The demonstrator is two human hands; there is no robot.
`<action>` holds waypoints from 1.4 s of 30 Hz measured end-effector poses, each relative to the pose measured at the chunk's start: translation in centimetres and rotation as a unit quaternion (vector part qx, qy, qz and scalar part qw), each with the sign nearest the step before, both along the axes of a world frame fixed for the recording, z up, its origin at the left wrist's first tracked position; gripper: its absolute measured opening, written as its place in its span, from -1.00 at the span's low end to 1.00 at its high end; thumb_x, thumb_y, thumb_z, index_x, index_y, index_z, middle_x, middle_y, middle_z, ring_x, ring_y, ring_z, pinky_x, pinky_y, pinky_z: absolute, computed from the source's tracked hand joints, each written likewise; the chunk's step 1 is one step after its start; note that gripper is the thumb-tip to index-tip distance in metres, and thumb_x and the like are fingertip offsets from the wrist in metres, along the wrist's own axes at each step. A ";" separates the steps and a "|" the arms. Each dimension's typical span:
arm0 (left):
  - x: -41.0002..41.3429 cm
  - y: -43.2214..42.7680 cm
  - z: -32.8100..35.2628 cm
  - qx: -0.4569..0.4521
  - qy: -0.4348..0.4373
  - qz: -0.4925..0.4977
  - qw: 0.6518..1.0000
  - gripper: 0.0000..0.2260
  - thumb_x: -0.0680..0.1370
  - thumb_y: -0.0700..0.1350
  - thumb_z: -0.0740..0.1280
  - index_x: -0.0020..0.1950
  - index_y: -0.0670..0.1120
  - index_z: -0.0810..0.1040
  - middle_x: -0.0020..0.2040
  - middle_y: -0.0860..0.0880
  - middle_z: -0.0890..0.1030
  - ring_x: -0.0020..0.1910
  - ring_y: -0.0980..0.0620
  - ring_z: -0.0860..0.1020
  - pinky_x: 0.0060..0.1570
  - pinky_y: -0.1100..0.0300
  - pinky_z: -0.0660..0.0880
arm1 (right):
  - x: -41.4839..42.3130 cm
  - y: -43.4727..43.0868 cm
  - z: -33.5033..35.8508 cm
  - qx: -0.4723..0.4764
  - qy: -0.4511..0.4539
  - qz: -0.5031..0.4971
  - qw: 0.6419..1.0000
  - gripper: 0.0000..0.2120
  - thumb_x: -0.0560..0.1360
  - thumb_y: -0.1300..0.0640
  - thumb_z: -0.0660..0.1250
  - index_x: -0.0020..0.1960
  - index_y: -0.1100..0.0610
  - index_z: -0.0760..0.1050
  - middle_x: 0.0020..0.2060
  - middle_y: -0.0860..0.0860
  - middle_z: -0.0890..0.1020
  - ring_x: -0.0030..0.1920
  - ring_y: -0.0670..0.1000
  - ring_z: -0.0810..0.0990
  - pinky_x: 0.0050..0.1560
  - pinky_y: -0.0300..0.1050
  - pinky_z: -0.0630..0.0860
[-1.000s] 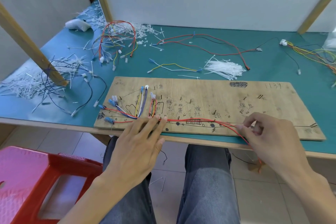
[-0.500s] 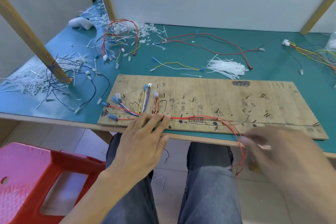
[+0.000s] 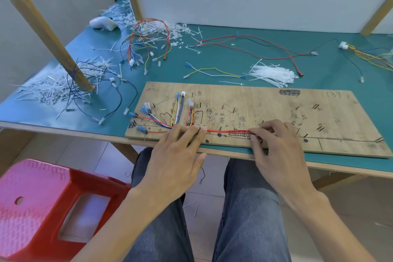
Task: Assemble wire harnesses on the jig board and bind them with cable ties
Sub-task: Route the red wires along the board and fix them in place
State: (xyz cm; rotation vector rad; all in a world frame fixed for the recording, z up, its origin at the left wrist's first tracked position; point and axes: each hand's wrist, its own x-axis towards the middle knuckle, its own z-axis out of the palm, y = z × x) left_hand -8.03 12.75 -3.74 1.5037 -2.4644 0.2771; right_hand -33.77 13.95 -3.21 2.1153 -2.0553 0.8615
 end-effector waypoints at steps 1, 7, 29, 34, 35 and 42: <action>0.0 0.1 -0.1 0.000 0.000 0.001 1.000 -0.47 0.66 0.16 0.19 0.58 -0.05 0.41 0.41 0.05 0.52 0.31 -0.04 0.44 0.23 -0.02 0.53 | 0.0 0.4 -0.3 -0.008 -0.002 0.000 1.000 -0.82 0.60 0.13 0.43 0.18 0.13 0.70 0.05 0.01 0.56 0.09 0.09 0.48 0.01 -0.30 0.16; 0.3 0.7 -0.3 -0.008 -0.014 -0.001 1.000 -0.43 0.68 0.14 0.18 0.65 -0.07 0.30 0.51 0.04 0.44 0.41 -0.03 0.39 0.41 0.00 0.42 | 0.3 1.3 -1.2 -0.035 -0.033 -0.017 0.999 -0.79 0.61 0.12 0.41 0.20 0.18 0.68 0.11 -0.01 0.55 0.12 0.09 0.47 0.05 -0.31 0.19; -2.4 -0.8 4.2 0.018 0.094 -0.077 0.992 -0.74 0.68 0.01 0.27 0.31 -0.04 0.60 0.28 0.07 0.57 0.32 0.05 0.49 0.26 0.12 0.52 | -1.7 5.2 1.3 -0.042 -0.066 0.005 0.997 -0.73 0.60 0.19 0.42 0.29 0.13 0.64 0.24 -0.06 0.62 0.33 0.10 0.48 0.39 -0.16 0.38; -5.3 -3.4 6.2 0.054 0.086 -0.092 0.991 -0.78 0.69 0.00 0.23 0.18 -0.02 0.64 0.13 0.09 0.63 0.17 0.07 0.55 0.10 0.17 0.51 | -2.8 4.4 2.0 -0.055 -0.082 0.009 0.995 -0.81 0.63 0.15 0.36 0.19 0.13 0.67 0.13 -0.07 0.64 0.21 0.07 0.51 0.28 -0.19 0.42; -6.0 -4.4 6.7 0.066 0.077 -0.093 0.990 -0.77 0.70 0.01 0.23 0.19 -0.02 0.64 0.14 0.09 0.63 0.18 0.06 0.55 0.09 0.12 0.54 | -3.0 4.0 2.1 -0.046 -0.083 0.008 0.995 -0.82 0.62 0.17 0.38 0.18 0.14 0.68 0.11 -0.08 0.64 0.20 0.05 0.51 0.26 -0.17 0.43; -12.4 -13.3 7.8 0.165 -0.019 -0.036 0.986 -0.72 0.69 0.08 0.19 -0.05 -0.06 0.53 0.03 -0.07 0.63 0.06 -0.16 0.59 -0.07 0.00 0.54 | -4.7 0.5 3.3 0.042 -0.114 0.006 0.993 -0.86 0.59 0.09 0.43 0.13 0.01 0.68 0.04 -0.20 0.63 0.18 -0.08 0.51 0.24 -0.16 0.44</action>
